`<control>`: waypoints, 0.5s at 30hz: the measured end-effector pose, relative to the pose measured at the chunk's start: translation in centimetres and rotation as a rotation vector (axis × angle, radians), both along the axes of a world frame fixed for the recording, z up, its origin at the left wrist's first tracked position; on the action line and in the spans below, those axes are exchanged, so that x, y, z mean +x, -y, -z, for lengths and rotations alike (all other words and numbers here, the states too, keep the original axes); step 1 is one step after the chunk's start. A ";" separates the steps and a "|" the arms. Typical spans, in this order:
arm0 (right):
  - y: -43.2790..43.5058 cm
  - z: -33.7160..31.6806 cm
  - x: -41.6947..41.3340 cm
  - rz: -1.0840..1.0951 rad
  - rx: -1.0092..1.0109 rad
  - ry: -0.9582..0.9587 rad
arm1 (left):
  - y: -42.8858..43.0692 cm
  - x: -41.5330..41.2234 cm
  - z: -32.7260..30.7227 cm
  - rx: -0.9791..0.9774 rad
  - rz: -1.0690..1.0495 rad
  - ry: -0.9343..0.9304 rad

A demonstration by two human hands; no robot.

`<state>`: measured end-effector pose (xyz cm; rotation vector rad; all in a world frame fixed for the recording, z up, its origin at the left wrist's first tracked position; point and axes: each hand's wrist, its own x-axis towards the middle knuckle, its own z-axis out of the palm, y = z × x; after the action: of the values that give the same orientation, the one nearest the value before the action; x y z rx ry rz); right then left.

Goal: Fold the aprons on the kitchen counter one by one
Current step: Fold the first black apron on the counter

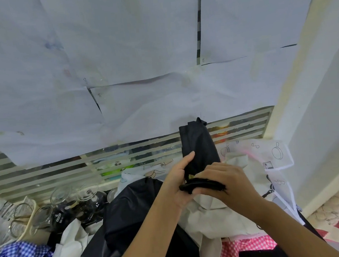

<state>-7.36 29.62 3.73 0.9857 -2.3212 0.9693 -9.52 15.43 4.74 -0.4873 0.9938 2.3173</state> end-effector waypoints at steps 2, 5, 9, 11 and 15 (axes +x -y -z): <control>0.2 -0.4 0.3 0.035 -0.061 0.153 | 0.0 0.2 0.2 0.023 0.005 -0.038; 0.3 -0.5 0.0 0.166 -0.174 0.340 | -0.4 0.8 0.6 0.052 -0.004 -0.094; 0.3 -0.6 -0.3 0.305 -0.326 0.444 | -0.8 1.3 1.4 0.068 -0.055 -0.205; 0.4 -0.7 -0.3 0.344 -0.310 0.460 | -0.9 1.6 1.9 0.092 -0.062 -0.220; 0.9 -1.1 -0.3 0.371 -0.235 0.476 | -0.8 2.1 1.9 0.004 -0.039 -0.335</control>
<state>-7.67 28.74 4.87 0.2272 -2.5494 1.3833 -7.43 16.24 2.80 -0.1167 1.1394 2.4863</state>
